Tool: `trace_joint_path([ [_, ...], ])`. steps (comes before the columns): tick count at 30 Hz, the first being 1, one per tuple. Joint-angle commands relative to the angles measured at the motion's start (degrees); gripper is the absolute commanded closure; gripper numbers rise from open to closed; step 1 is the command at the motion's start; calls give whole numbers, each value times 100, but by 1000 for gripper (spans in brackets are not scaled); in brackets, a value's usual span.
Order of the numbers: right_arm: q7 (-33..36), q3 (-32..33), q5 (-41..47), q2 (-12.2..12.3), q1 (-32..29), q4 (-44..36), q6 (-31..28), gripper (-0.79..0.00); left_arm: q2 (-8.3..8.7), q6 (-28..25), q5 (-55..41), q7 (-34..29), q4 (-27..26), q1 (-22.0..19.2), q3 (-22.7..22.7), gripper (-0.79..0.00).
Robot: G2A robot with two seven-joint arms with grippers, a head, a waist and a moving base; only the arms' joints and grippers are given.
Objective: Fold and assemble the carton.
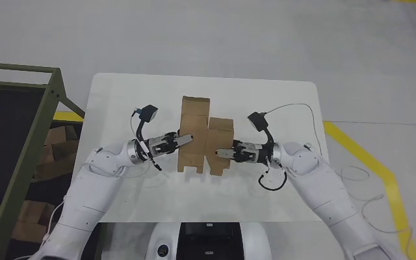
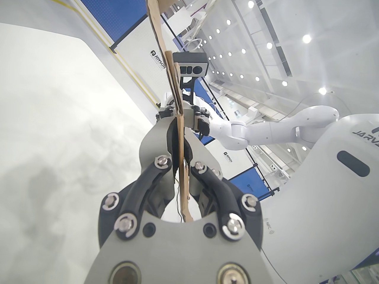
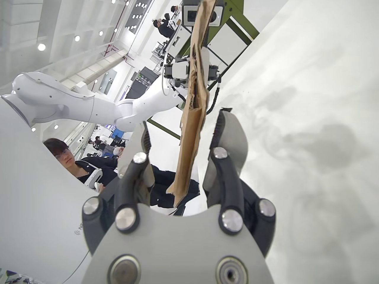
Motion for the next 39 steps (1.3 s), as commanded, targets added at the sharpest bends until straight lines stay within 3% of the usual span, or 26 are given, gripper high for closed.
trace_joint_path([
  [1, -9, -42, 26, -9, 26, 26, 1, -283, 4, -4, 44, 50, -8, 9, 4, 0],
  [7, -9, -122, 155, -26, 102, 102, -71, 0, 23, -31, 83, 103, -13, 21, 17, 0],
  [12, 1, -164, 282, -33, 144, 157, -136, 0, 39, -57, 78, 116, -10, 17, 36, 0],
  [13, -1, -169, 298, -33, 150, 171, -143, 0, 42, -59, 77, 120, -9, 15, 40, -43],
  [14, -1, -172, 300, -33, 159, 182, -144, 0, 45, -59, 67, 120, -8, 16, 48, -262],
  [15, -8, -173, 310, -32, 168, 195, -149, 0, 48, -31, 30, 139, 2, 16, 50, -745],
  [16, -10, -172, 312, -32, 173, 203, -157, 0, 50, -16, 2, 160, 5, 14, 44, -785],
  [23, 120, -9, 332, 36, 209, 303, -163, 0, 86, -26, -642, 112, 135, 10, -68, -785],
  [30, 551, 37, 542, 241, 273, 3, 266, 0, 136, 100, -1532, -427, 327, -115, -48, -785],
  [39, 1160, -261, 1022, 592, 438, -596, 874, 0, 253, 491, -1885, -820, 172, -223, 118, -785],
])
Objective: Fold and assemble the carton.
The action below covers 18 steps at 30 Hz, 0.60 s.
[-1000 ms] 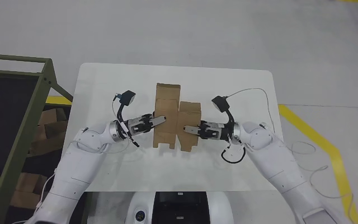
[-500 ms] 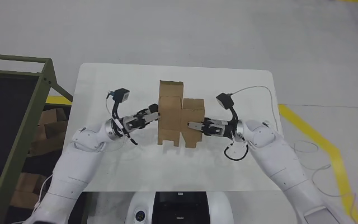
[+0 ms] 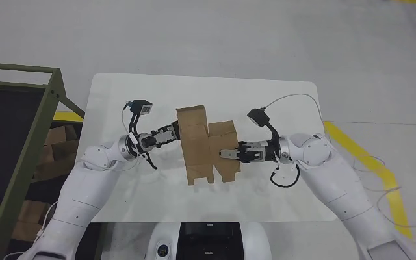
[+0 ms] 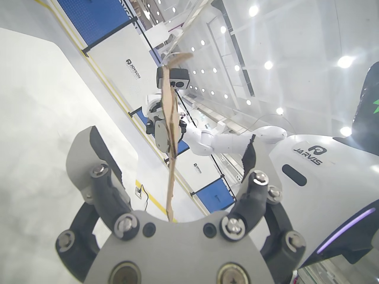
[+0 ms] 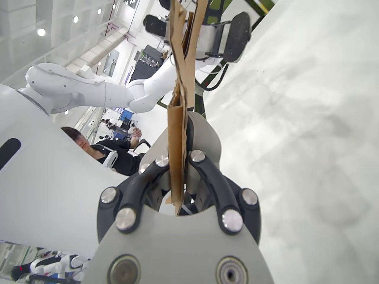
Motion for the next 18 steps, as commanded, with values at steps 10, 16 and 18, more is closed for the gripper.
trace_joint_path([
  [10, 1, 2, -1, 1, 0, 5, 1, 0, -2, -5, 8, 6, 3, 1, -3, -785],
  [16, -199, 13, -341, 14, -123, -158, 336, 0, -14, 53, 208, 280, -90, 23, -9, -785],
  [18, -163, 13, -305, 14, -131, -162, 340, 0, -19, -7, 362, 394, -7, -5, -30, -785],
])
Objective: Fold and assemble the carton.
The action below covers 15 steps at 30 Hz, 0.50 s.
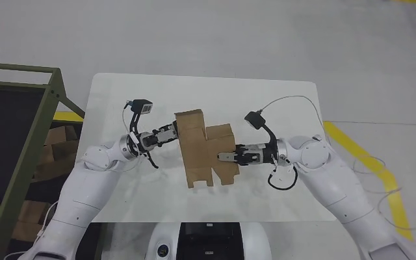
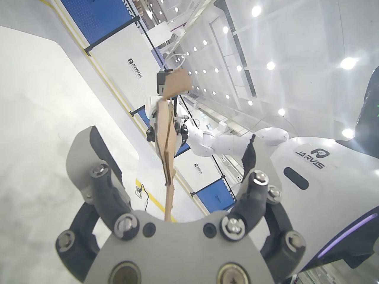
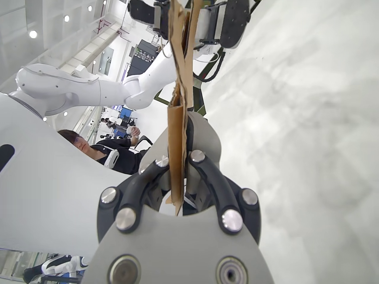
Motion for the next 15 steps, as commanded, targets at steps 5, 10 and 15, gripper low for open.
trace_joint_path([
  [5, 168, -27, 155, -12, 39, 48, -12, 0, -27, -192, 115, 106, 144, -72, 64, -705],
  [10, 315, -70, 294, -32, 102, 96, -40, 0, -44, -339, 14, 6, 209, -113, 140, -363],
  [15, 378, -101, 296, -47, 145, 97, -22, 0, -60, -392, 14, 37, 238, -170, 204, -357],
])
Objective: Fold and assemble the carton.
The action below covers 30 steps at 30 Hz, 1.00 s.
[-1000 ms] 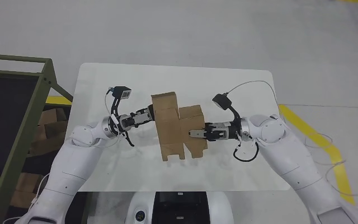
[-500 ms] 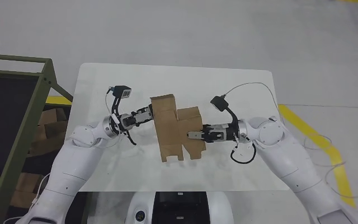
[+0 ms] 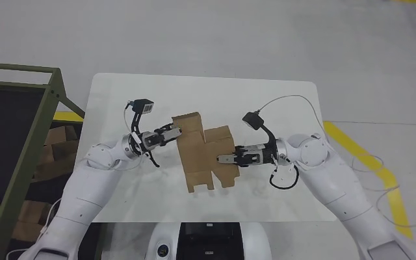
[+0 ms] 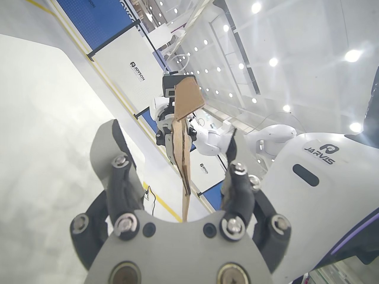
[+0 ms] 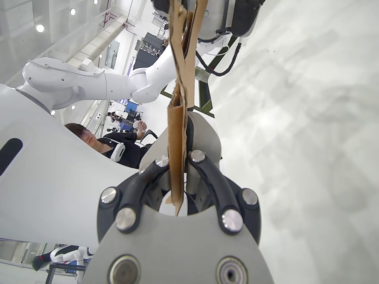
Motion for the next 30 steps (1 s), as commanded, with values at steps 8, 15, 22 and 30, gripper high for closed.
trace_joint_path([
  [8, 92, -25, -9, -15, 40, 1, 47, 0, -21, -93, -27, 96, 37, -52, 72, -274],
  [15, 95, -11, -13, -20, 33, 17, 49, 0, -32, -94, -106, 98, 53, -81, 137, -9],
  [22, 89, 33, -38, -15, 12, -12, 29, 0, -25, -76, -125, 80, 19, -78, 164, 0],
  [30, 93, 128, -100, 9, -19, -76, 67, -785, -9, -149, -132, 153, -55, -35, 155, 0],
])
